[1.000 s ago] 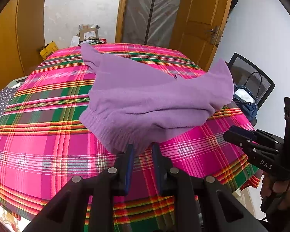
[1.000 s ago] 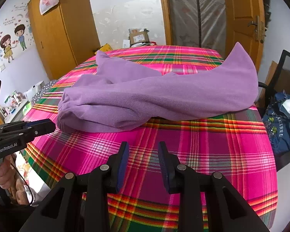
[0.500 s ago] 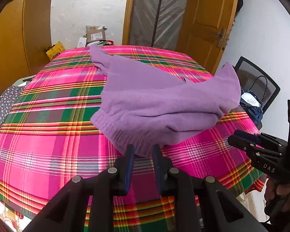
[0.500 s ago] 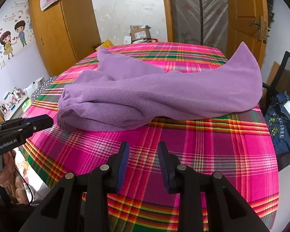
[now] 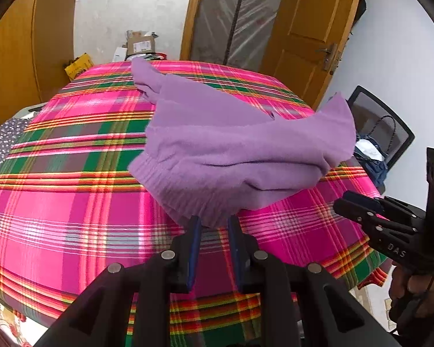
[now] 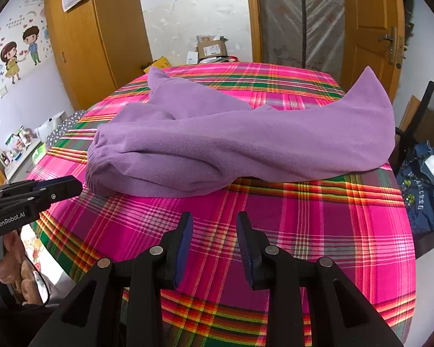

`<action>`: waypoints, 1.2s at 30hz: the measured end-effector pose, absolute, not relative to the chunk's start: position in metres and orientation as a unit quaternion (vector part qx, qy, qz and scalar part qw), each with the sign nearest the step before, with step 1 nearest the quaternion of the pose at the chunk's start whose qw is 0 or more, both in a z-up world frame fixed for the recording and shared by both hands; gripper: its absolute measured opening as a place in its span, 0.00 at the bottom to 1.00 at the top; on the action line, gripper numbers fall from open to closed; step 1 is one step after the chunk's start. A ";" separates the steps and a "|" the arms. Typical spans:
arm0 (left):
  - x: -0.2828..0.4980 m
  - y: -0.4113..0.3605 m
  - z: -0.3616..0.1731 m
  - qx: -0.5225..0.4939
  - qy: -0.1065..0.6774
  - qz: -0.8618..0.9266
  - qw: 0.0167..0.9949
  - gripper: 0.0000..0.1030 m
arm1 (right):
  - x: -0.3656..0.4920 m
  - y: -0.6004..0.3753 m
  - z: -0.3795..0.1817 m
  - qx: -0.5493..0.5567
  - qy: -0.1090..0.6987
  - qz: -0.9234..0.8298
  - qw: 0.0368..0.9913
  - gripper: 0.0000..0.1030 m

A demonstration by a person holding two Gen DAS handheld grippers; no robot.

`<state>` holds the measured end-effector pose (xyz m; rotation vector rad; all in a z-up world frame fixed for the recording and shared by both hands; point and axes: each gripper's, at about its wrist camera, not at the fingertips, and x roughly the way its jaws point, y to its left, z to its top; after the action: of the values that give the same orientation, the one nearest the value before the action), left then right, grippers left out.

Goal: Fold clothes

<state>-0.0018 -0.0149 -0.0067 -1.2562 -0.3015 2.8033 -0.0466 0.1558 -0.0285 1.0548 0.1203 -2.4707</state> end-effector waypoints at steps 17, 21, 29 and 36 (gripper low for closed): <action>0.000 -0.008 -0.012 -0.405 -0.074 0.911 0.014 0.19 | -0.048 0.158 -0.030 0.391 0.043 -0.892 0.221 0.31; 0.001 -0.007 -0.009 -0.394 -0.066 0.916 0.014 0.19 | -0.049 0.159 -0.031 0.392 0.044 -0.891 0.223 0.31; -0.001 -0.008 -0.011 -0.412 -0.062 0.908 0.040 0.19 | -0.051 0.159 -0.032 0.394 0.041 -0.891 0.222 0.31; -0.001 -0.007 -0.014 -0.417 -0.060 0.904 0.068 0.19 | -0.053 0.157 -0.033 0.395 0.043 -0.890 0.224 0.31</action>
<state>-0.0009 -0.0070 -0.0136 -1.2572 -0.1818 2.7229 -0.0530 0.1572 -0.0328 1.0891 0.1177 -2.4575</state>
